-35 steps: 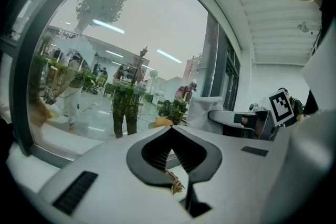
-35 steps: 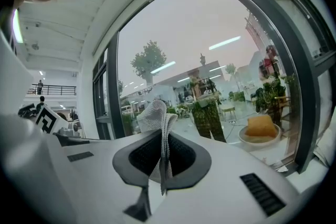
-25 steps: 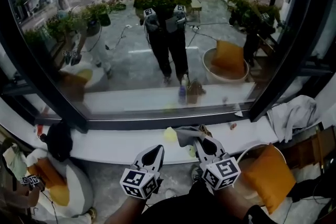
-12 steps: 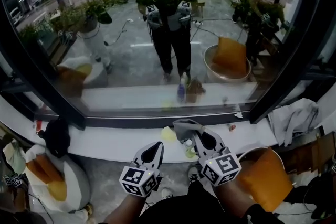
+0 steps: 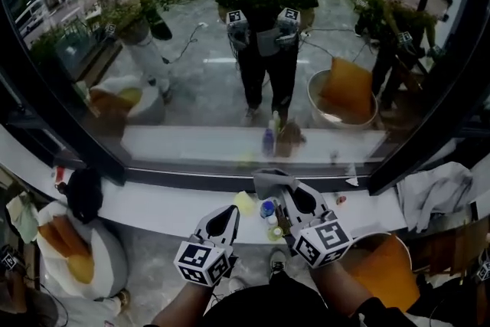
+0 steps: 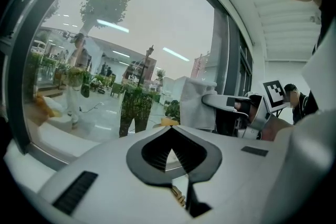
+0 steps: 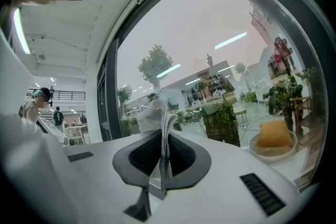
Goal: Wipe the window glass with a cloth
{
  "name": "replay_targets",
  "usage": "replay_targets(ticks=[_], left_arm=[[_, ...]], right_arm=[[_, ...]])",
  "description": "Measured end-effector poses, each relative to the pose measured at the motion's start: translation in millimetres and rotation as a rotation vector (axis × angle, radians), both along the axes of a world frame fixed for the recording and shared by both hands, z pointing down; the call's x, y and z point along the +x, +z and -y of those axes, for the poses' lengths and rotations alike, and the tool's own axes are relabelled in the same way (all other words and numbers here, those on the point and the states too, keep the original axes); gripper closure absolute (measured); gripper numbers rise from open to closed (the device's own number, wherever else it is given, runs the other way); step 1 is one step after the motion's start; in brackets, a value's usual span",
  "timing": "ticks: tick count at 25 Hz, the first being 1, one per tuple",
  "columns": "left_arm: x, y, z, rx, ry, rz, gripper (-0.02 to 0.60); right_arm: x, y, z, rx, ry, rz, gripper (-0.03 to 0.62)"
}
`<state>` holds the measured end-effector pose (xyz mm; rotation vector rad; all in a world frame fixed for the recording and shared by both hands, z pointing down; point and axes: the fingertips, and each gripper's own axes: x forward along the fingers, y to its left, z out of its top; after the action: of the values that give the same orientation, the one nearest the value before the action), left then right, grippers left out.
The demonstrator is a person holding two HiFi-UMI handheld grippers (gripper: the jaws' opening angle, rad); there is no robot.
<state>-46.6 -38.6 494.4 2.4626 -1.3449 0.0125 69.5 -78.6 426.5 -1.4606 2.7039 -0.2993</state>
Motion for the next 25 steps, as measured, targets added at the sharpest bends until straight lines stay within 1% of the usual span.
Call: replay_targets(ticks=[8,15,20,25], left_arm=[[21,2,35,-0.006,-0.046,0.018,0.574],[44,-6,64,0.01,-0.092,0.034,0.574],[48,-14,75,0.03,-0.137,0.041,0.574],[50,-23,82,0.044,-0.148,0.046,0.574]], right_arm=[[19,-9,48,0.026,-0.043,0.036,0.559],[37,-21,83,0.046,-0.085,0.053,0.559],[42,-31,101,0.064,-0.112,0.062,0.559],[40,-49,113,0.097,-0.122,0.072,0.559]])
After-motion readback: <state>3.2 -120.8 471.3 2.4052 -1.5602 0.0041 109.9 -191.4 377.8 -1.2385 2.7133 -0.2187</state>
